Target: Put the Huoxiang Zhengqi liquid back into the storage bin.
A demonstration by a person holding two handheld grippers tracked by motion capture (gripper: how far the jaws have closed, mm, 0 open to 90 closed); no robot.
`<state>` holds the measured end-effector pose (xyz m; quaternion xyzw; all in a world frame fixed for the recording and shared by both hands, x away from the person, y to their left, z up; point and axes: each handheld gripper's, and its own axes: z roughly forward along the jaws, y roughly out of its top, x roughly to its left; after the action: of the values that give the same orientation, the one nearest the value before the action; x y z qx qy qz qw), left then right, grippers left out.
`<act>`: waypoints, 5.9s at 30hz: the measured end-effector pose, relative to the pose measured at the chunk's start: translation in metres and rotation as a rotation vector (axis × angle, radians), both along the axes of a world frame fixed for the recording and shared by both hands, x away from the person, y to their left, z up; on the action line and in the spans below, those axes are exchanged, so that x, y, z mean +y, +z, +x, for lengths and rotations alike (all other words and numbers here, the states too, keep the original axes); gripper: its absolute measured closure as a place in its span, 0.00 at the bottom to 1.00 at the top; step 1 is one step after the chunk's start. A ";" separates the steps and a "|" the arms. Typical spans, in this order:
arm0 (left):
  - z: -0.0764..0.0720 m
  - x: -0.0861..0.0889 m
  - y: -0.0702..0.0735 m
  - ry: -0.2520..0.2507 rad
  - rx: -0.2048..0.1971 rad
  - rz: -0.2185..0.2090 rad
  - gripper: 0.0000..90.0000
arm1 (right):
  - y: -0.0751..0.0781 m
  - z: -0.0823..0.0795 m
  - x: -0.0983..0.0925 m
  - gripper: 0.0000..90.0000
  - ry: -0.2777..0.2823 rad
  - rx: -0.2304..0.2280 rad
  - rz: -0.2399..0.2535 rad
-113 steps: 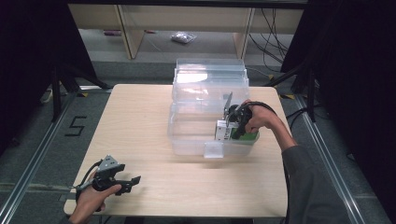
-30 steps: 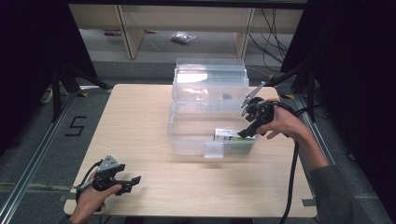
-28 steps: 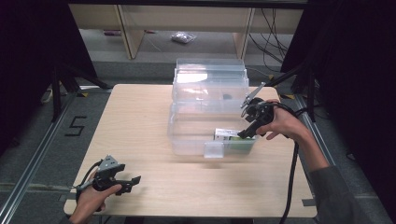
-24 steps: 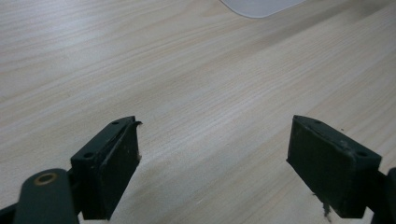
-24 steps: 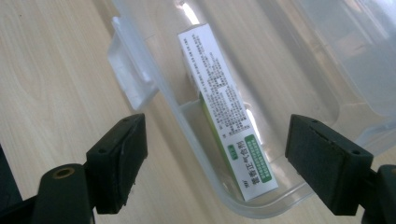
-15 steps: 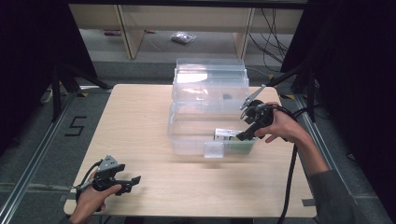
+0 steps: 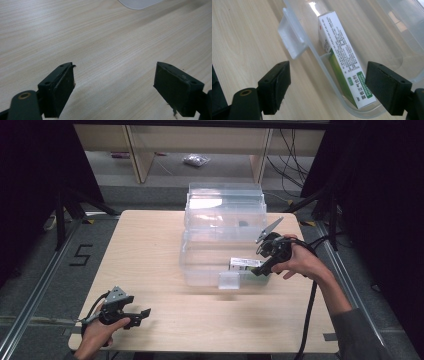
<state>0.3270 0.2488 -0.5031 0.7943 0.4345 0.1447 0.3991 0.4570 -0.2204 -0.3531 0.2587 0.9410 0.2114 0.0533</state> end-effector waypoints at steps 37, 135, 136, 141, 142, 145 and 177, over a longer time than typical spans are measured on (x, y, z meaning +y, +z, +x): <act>0.000 0.001 0.001 -0.015 0.013 0.017 0.18 | -0.011 -0.040 0.009 0.22 0.040 -0.019 0.037; -0.001 -0.002 0.001 0.005 -0.006 -0.022 0.18 | -0.107 -0.103 -0.015 0.19 -0.116 -0.172 0.225; -0.001 -0.002 0.001 0.005 -0.007 -0.022 0.18 | -0.107 -0.103 -0.015 0.19 -0.116 -0.172 0.225; -0.001 0.000 0.002 -0.015 -0.002 0.007 0.18 | -0.108 -0.107 -0.019 0.19 -0.126 -0.179 0.210; -0.001 -0.001 0.002 -0.006 -0.005 -0.002 0.18 | -0.110 -0.108 -0.018 0.19 -0.143 -0.183 0.225; -0.001 -0.002 0.001 0.012 -0.017 -0.028 0.18 | -0.112 -0.112 -0.019 0.19 -0.166 -0.168 0.230; -0.002 0.000 0.004 -0.016 0.000 0.012 0.18 | -0.121 -0.135 -0.027 0.19 -0.240 -0.179 0.228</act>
<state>0.3254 0.2483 -0.4995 0.8001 0.4272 0.1443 0.3957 0.3225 -0.2479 -0.4745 0.3537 0.8649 0.3310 0.1319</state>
